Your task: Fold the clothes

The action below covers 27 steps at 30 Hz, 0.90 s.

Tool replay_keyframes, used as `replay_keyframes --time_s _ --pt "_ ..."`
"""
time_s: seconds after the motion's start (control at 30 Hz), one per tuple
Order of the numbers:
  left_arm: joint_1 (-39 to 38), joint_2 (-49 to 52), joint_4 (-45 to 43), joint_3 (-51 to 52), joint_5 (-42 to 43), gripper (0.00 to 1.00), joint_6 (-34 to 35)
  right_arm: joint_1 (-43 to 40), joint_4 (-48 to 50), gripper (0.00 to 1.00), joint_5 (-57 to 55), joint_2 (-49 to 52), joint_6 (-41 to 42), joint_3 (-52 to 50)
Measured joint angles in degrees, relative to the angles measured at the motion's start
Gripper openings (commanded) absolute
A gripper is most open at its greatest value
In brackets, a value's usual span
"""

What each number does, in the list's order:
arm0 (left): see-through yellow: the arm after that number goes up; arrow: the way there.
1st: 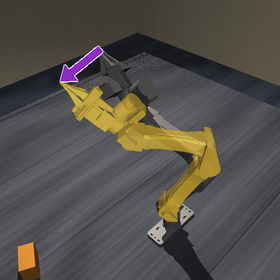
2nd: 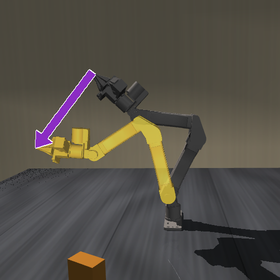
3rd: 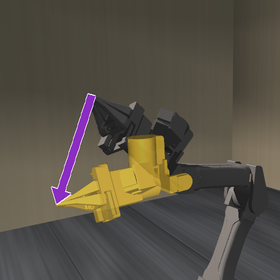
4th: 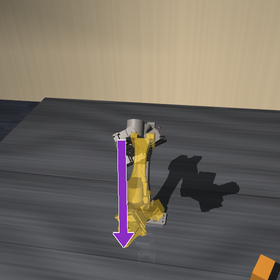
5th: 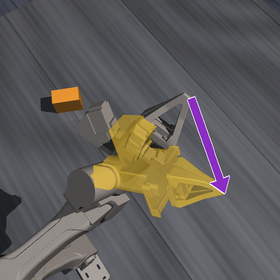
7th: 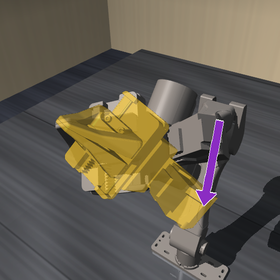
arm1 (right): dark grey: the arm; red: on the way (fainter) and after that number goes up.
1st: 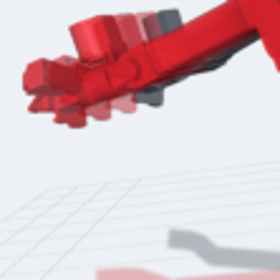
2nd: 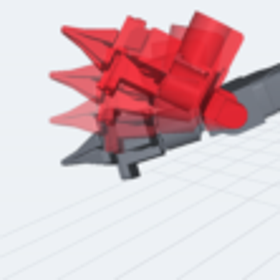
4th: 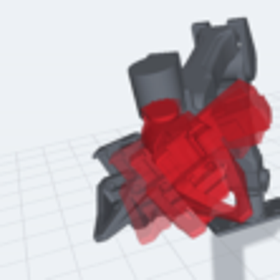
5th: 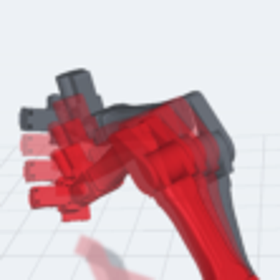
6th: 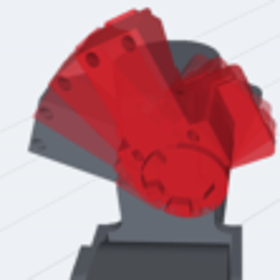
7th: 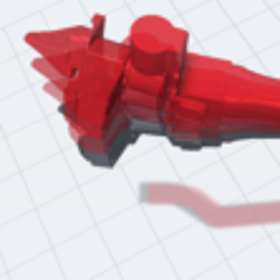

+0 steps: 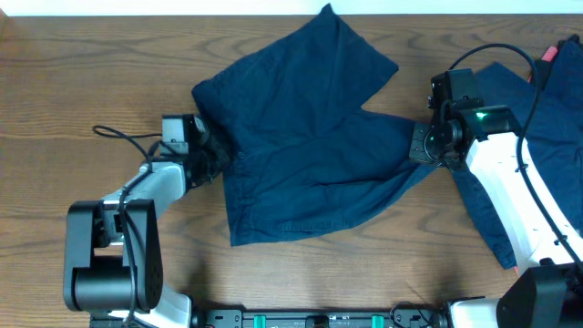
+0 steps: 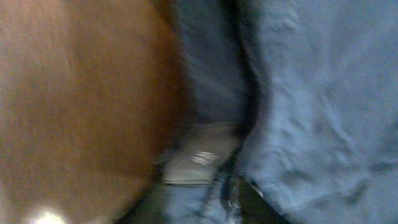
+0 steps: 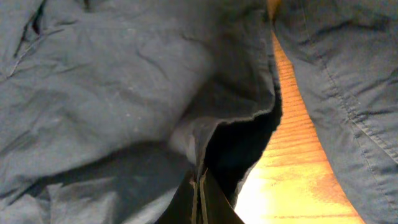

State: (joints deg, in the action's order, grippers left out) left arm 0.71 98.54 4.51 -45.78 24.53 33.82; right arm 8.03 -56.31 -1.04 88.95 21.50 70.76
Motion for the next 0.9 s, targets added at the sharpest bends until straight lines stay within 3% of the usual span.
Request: replay_keyframes --time_s 0.03,0.2,0.5,0.7,0.9 --pt "0.5 -0.5 2.0 -0.4 2.1 0.99 -0.3 0.0 0.0 0.01 0.0 0.0 0.0 0.0" --pt "3.4 -5.4 15.7 -0.3 7.5 0.98 -1.5 0.0 0.2 0.01 0.0 0.0 0.0 0.0" --pt "4.4 -23.3 32.5 0.7 3.7 0.98 -0.6 0.0 0.5 0.01 0.0 0.0 0.0 0.0" --pt "3.3 -24.4 42.7 1.6 5.3 0.98 6.8 0.0 0.9 0.01 0.0 0.0 0.0 0.0" --pt "-3.7 -24.4 49.1 5.7 6.4 0.98 17.5 0.0 0.9 0.01 0.0 0.0 0.0 0.0"
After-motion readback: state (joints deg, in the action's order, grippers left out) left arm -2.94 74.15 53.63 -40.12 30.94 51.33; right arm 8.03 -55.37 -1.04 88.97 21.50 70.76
